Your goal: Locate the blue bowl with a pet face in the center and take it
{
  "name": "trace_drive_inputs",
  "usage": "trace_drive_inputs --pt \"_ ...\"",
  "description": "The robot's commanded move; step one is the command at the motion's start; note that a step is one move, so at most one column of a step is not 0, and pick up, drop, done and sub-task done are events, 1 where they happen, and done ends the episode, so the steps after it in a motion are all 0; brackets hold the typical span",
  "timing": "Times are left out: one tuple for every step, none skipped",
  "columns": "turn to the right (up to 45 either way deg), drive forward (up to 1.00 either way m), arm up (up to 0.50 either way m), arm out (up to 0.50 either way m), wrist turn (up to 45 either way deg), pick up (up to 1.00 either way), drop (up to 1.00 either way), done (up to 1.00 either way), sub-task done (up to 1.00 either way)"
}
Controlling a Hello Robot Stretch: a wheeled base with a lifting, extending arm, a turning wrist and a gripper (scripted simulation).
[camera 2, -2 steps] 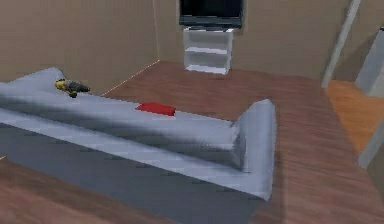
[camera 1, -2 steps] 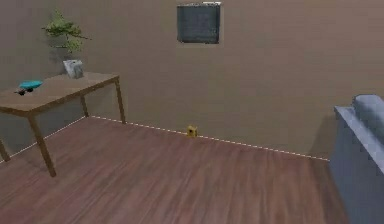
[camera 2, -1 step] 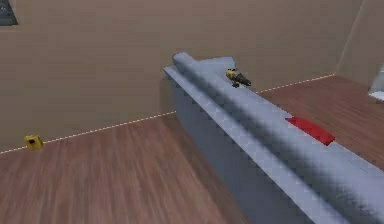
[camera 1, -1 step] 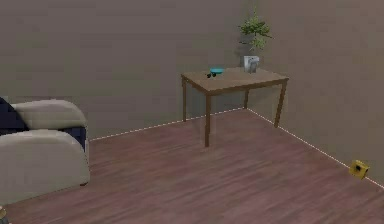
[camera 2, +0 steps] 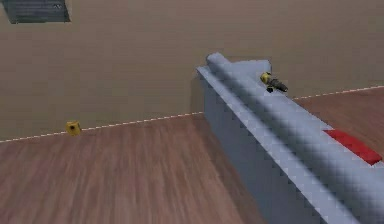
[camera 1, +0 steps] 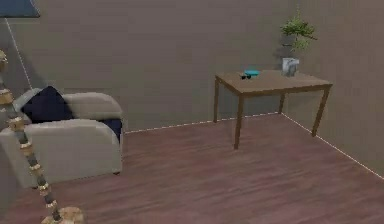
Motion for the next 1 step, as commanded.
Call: trace_drive_inputs --pt "0.0 1.00 0.00 0.00 0.0 0.00 0.00 0.00 0.00"
